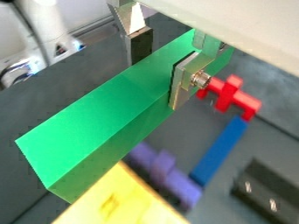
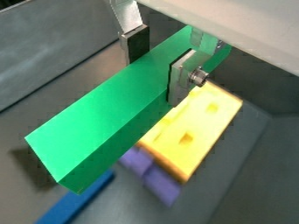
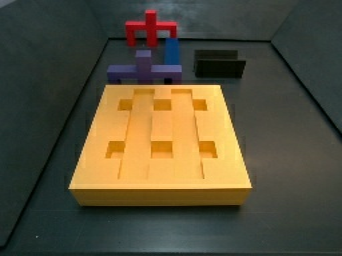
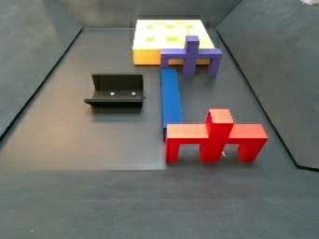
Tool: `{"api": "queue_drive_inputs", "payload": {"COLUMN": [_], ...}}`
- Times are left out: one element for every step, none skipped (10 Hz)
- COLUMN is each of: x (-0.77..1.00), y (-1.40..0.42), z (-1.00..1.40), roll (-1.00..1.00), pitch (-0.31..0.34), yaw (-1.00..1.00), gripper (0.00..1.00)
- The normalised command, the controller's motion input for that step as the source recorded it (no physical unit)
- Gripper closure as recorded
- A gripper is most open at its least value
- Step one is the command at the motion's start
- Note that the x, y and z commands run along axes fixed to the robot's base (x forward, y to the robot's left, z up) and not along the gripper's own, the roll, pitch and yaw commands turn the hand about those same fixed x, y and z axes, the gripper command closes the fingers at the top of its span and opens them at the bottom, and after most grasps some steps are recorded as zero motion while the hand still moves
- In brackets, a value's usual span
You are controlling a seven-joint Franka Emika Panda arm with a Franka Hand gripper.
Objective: Pick up the green object. Move up. Move to above the board. Insert the green object.
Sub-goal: Move to above the board, then insert the green object.
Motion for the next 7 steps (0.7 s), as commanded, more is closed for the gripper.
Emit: {"api": "queue_drive_inputs", "payload": {"x": [0.73, 0.81, 0.41, 0.22, 0.00, 0.00, 0.15], "y": [-1.40, -1.40, -0.63, -0.28, 0.00, -0.01, -0.08], "z": [0.20, 0.21, 0.10, 0.05, -0.09, -0.21, -0.51], "roll": [0.02, 0.03, 0.06, 0.08, -0.02, -0.07, -0.14], "pitch": [0.141, 0.168, 0.172, 0.169, -0.059, -0.083, -0.074], "yaw": [0.01, 0.02, 0.01, 0.01, 0.00, 0.00, 0.00], "gripper": [1.00, 1.00, 1.00, 1.00, 1.00, 1.00, 1.00]}}
